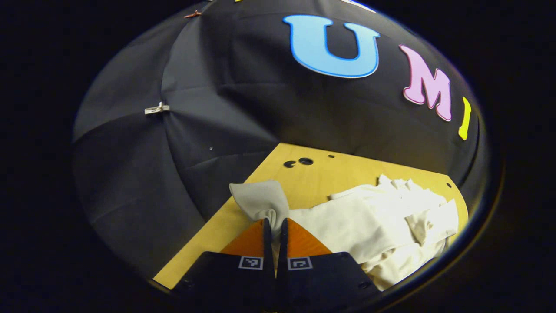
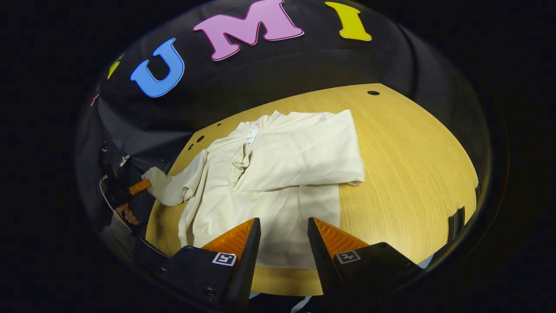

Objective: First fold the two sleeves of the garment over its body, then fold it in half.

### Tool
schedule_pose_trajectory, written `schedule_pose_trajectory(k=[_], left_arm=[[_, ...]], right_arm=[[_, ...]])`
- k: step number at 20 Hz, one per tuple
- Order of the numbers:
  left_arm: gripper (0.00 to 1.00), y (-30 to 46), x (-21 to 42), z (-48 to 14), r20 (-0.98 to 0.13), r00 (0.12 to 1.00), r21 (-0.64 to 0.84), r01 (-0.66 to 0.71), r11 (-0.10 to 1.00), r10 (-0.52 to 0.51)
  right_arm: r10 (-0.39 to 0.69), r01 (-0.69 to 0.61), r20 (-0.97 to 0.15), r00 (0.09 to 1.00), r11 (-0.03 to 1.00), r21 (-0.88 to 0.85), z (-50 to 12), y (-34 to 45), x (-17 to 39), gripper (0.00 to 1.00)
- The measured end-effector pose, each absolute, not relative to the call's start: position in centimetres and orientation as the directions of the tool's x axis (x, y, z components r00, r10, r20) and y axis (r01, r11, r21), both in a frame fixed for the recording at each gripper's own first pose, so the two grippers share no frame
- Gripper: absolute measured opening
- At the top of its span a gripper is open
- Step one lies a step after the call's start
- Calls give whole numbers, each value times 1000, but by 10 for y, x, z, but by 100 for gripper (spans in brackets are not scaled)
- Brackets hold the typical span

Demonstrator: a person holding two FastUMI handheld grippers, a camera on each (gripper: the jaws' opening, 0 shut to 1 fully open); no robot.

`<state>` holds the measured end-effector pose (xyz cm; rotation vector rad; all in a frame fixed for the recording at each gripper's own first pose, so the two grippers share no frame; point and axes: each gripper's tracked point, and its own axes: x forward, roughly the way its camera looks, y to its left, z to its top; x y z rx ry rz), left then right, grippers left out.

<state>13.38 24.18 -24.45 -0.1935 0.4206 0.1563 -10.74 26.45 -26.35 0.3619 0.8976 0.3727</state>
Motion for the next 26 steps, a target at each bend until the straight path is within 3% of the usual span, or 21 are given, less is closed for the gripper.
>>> schedule_pose_trajectory(k=[12, 19, 26], left_arm=[[6, 22, 151, -166, -318, 934, -176, 109, 978, -162], [6, -100, 144, -201, -377, 878, -140, 261, 955, -295], [6, -161, 143, -251, -463, 821, -81, 336, 938, -334]], right_arm=[[427, -63, -692, 582, 872, 485, -284, 191, -114, 67], [440, -49, -698, 565, 862, 504, -299, 171, -121, 67], [441, -40, -695, 568, 858, 512, -304, 165, -122, 67]])
